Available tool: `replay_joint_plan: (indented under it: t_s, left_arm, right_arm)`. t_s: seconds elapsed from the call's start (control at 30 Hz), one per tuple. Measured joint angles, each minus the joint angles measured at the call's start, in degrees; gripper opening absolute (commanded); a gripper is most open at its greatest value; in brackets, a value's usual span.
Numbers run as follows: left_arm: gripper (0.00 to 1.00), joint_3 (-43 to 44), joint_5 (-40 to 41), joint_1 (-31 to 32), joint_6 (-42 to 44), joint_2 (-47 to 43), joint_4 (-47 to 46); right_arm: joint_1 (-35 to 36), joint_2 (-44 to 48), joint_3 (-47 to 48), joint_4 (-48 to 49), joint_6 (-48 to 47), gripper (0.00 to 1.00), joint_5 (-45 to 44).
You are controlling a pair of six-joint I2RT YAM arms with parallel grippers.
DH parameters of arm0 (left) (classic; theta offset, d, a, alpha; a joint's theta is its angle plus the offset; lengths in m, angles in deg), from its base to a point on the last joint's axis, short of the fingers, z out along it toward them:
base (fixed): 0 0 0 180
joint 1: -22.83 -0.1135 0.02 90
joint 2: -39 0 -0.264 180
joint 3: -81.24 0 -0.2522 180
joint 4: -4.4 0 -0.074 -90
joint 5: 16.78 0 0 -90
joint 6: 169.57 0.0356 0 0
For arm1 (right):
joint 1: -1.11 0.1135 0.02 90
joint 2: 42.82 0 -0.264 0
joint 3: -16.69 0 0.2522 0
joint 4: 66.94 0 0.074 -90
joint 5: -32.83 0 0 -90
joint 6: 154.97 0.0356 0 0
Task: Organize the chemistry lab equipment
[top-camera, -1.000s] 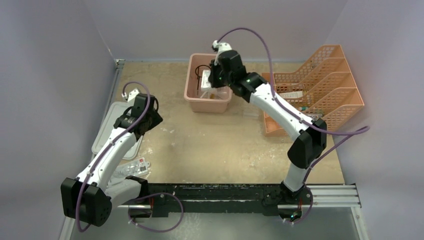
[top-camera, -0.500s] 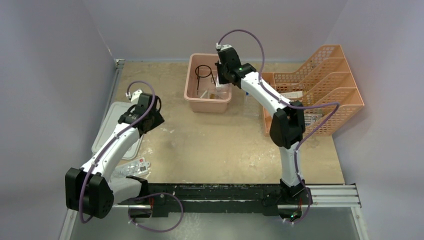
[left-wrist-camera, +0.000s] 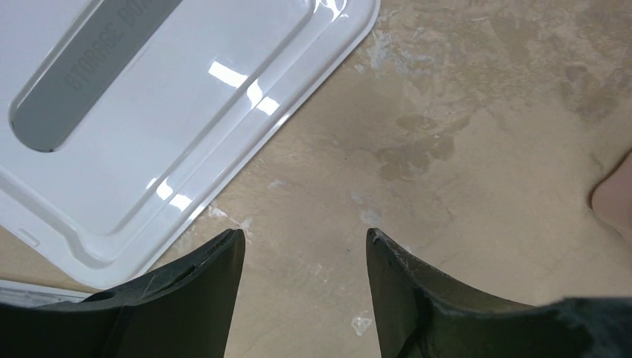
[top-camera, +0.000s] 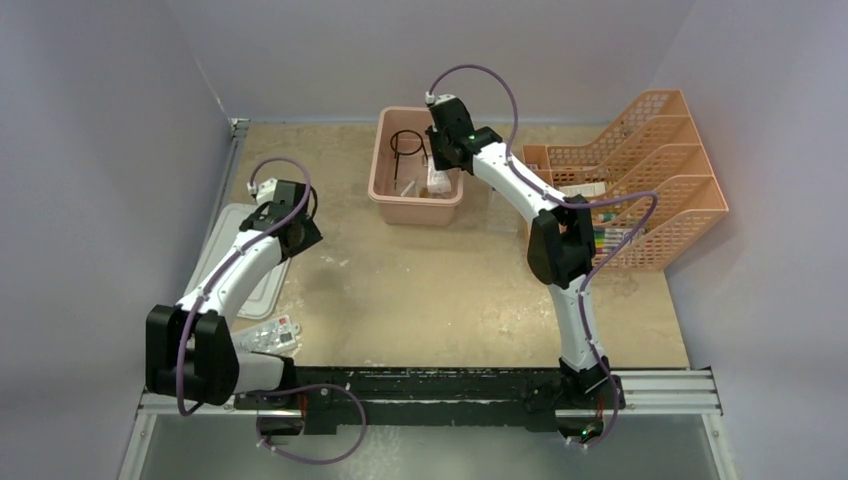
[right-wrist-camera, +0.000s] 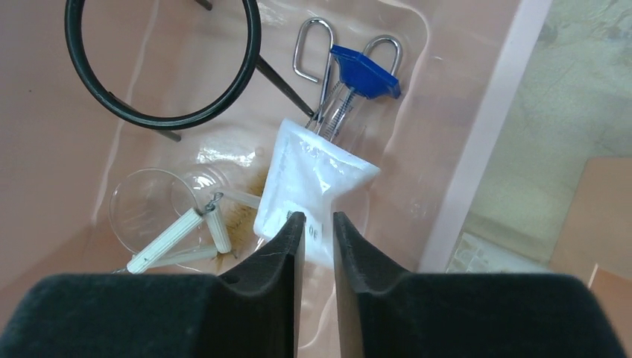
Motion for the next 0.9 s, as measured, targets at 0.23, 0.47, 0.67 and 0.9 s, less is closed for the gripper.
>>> replay_joint_plan:
  t_s: [0.23, 0.47, 0.67, 0.9]
  left_arm:
    - [0.63, 3.2, 2.3, -1.9, 3.5, 6.4, -0.5]
    - [0.56, 7.1, 4.8, -3.7, 6.5, 11.1, -0.4]
    - [0.49, 9.5, 4.6, -5.2, 9.5, 17.9, -0.4]
    - [0.52, 12.4, 0.3, -7.0, 13.0, 26.9, -0.4]
  right_arm:
    - [-0.1, 0.1, 0.3, 0.2, -0.5, 0.30, -0.5]
    - [-0.1, 3.9, -0.1, 0.3, -0.8, 0.32, -0.2]
    - [-0.3, 12.7, -2.6, 1.7, -0.7, 0.32, 0.3]
    - [-0.5, 17.9, -6.3, 2.8, 0.3, 0.31, 2.9]
